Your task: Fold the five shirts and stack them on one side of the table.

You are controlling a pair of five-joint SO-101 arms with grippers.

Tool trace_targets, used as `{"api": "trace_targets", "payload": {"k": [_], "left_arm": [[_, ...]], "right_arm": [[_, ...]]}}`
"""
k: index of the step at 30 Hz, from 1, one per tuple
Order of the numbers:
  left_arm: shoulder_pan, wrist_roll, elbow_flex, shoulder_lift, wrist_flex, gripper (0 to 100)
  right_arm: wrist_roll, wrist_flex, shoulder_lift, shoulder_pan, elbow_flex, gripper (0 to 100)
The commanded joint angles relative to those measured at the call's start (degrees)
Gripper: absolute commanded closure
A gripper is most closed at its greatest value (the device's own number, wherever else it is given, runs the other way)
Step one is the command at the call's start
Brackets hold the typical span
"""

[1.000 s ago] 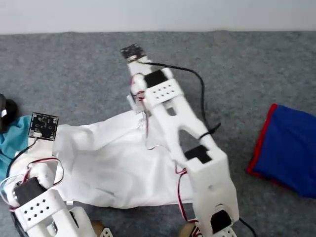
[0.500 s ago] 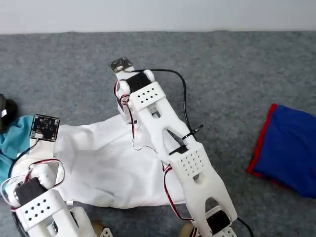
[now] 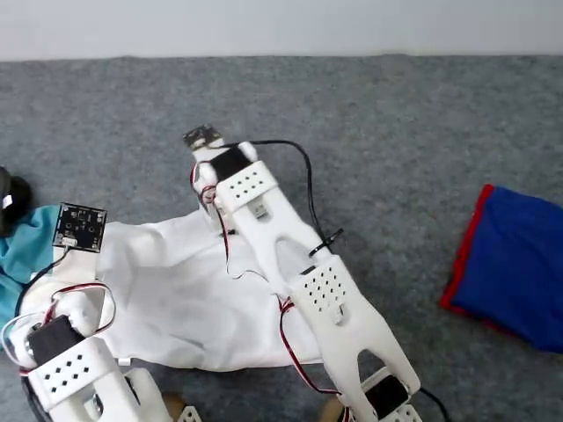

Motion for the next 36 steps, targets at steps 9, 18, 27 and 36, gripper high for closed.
{"api": "trace_targets", "payload": {"k": [9, 18, 27, 36], "left_arm": [[-0.3, -0.2, 0.0, -0.7, 0.4, 100], [-0.3, -0.2, 0.2, -0.7, 0.4, 100], [-0.3, -0.2, 0.0, -0.7, 0.4, 100], [-0.3, -0.3, 0.2, -0.7, 0.4, 100]], "right_arm": [[5.1, -1.8, 0.3, 1.1, -2.6, 98.6], [7.0, 0.9, 0.2, 6.1, -16.6, 98.7], [13.2, 4.5, 0.2, 12.1, -27.4, 98.7], [16.7, 1.8, 0.8, 21.5, -26.8, 98.7]]}}
